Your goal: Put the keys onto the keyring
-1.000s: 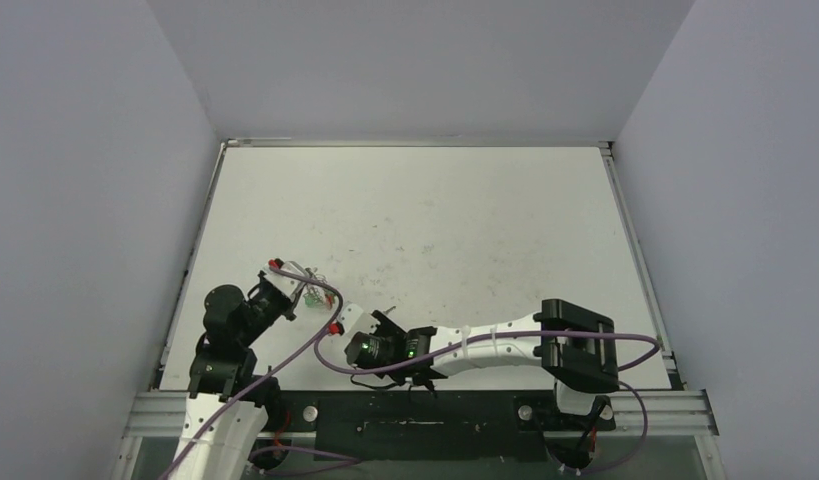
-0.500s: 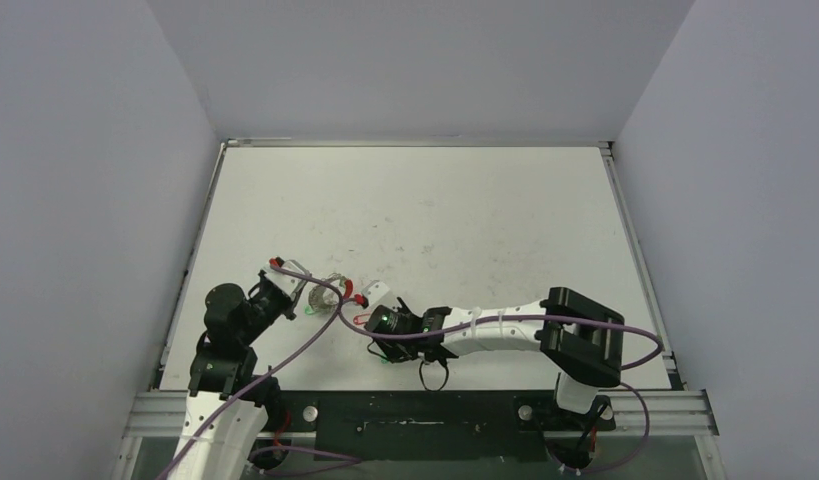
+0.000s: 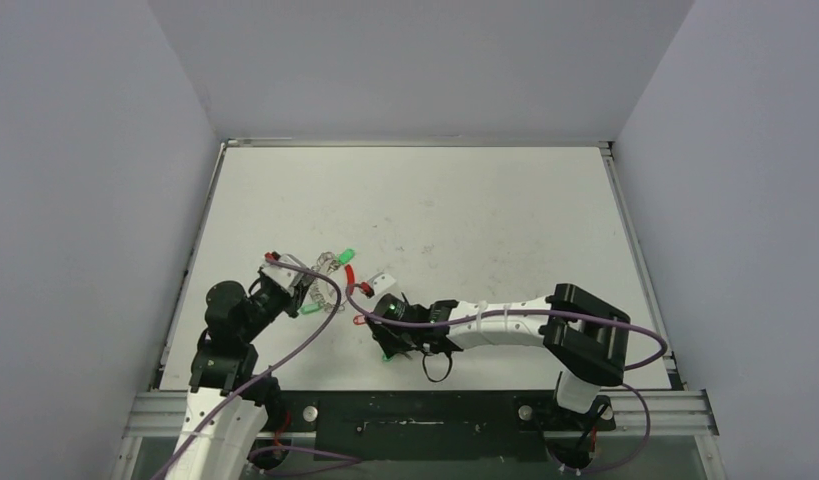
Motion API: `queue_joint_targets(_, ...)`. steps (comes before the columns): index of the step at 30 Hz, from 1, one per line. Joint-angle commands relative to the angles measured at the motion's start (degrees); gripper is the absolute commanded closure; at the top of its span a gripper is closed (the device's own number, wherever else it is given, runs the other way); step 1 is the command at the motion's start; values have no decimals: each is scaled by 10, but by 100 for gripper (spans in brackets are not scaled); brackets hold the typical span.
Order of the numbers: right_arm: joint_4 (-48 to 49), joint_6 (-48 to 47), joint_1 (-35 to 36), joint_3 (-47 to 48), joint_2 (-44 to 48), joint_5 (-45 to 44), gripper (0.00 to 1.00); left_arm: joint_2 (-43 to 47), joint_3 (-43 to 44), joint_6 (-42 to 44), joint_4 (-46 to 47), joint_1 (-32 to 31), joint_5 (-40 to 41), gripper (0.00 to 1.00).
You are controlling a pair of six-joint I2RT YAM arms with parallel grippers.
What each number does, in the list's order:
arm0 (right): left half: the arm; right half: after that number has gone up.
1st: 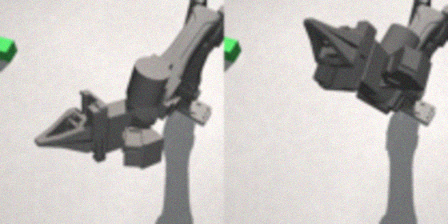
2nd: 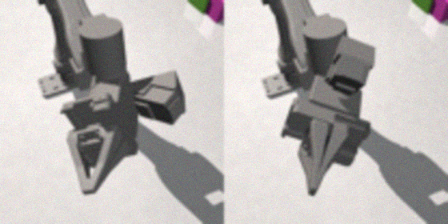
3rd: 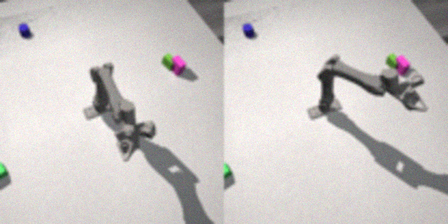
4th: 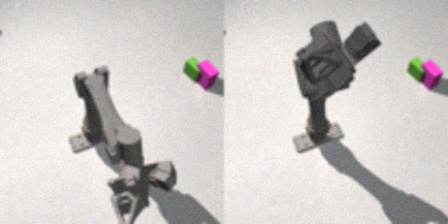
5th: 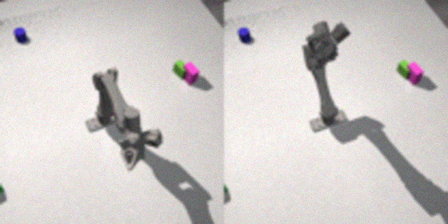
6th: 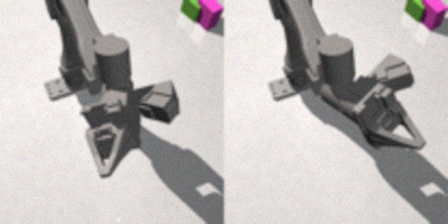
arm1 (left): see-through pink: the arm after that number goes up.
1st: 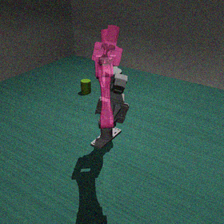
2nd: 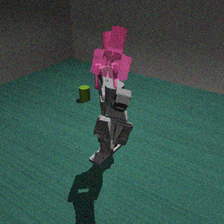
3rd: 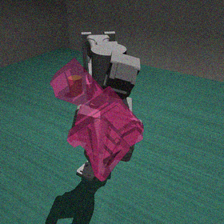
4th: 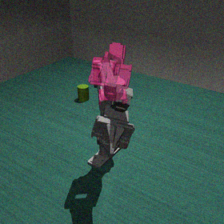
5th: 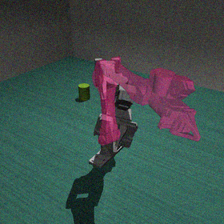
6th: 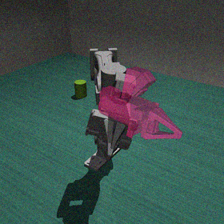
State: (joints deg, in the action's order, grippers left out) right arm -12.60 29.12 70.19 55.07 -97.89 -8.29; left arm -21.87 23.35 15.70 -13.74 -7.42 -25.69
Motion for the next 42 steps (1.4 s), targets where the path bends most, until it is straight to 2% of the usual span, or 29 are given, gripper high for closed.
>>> queue_joint_targets(1, 49, 23, -36, -9, 32, 37, 53, -18, -3, -116, 66, -1, 9, 75)
queue_joint_targets(4, 72, 32, -73, -12, 38, 69, 51, -43, -11, -194, 96, -1, 17, 63)
queue_joint_targets(8, 83, 35, -122, -3, 32, 117, 49, -90, -19, -265, 144, 0, 41, 55)
queue_joint_targets(14, 86, 38, -173, 4, 20, 160, 48, -209, 21, -359, 149, 1, 118, 55)
queue_joint_targets(23, 76, 34, -189, -5, 19, 170, 47, -432, 150, -434, 60, 0, 189, 55)
queue_joint_targets(25, 72, 32, -189, -7, 21, 168, 47, -471, 180, -454, 37, 1, 212, 58)
queue_joint_targets(31, 62, 25, -190, -11, 23, 163, 46, -579, 271, -457, -24, 0, 252, 67)
queue_joint_targets(36, 55, 19, -191, -14, 24, 161, 46, -677, 354, -432, -96, -8, 269, 67)
queue_joint_targets(42, 52, 17, -191, -20, 29, 159, 46, -744, 408, -406, -117, -47, 318, 67)
